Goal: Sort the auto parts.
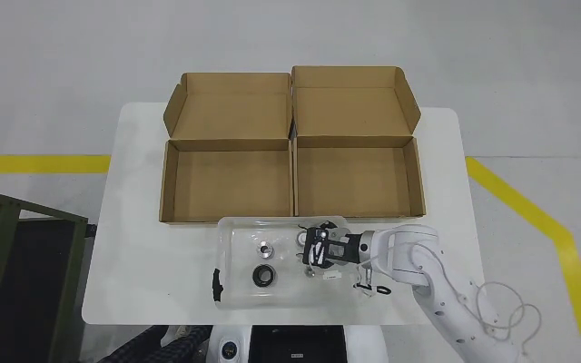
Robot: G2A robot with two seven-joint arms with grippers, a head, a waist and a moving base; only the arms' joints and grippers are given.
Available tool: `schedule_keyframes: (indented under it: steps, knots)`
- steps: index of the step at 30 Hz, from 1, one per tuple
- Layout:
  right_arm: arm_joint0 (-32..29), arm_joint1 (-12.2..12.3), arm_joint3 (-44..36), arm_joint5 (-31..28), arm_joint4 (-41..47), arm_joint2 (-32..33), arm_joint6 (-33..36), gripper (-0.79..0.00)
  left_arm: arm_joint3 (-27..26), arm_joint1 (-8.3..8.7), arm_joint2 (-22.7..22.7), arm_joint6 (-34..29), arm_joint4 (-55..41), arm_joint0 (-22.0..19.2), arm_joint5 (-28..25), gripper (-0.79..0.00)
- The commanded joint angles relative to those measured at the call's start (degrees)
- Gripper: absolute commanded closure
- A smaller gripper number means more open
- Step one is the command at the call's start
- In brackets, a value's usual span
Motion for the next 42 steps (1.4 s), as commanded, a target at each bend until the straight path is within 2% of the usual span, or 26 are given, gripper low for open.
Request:
schedule_keyframes:
  steps: [1, 5, 7, 11, 20, 28, 42]
  knots:
    - [0.27, 0.0, 0.4, 0.24, 0.0, -0.17, 0.13, -0.379, 0.0, 0.0, 0.0, 0.0, 0.0, 0.0, 0.0, -0.785]
    - [0.76, 0.01, 1.11, 0.56, -0.05, -0.71, 0.3, -0.326, 0.0, 0.0, 0.0, 0.0, 0.0, 0.0, 0.0, -0.785]
    - [0.94, 0.01, 1.25, 0.53, -0.08, -1.02, 0.38, -0.249, 0.0, 0.0, 0.0, 0.0, 0.0, 0.0, 0.0, -0.785]
    - [1.02, 0.1, 0.68, 0.32, 0.37, -1.29, 0.53, 0.0, 0.0, 0.0, 0.0, 0.0, 0.0, 0.0, 0.0, -0.785]
    - [-0.87, 0.94, -4.49, -1.42, 4.12, 1.66, -1.76, 0.0, 0.0, 0.0, 0.0, 0.0, 0.0, 0.0, 0.0, -0.785]
    - [-3.72, 1.91, -8.66, -3.11, 11.49, 6.33, -5.73, 0.0, 0.0, 0.0, 0.0, 0.0, 0.0, 0.0, 0.0, -0.785]
    - [-5.85, 2.64, -9.29, 1.15, 24.59, 13.43, -12.87, 0.0, 0.0, 0.0, 0.0, 0.0, 0.0, 0.0, 0.0, -0.785]
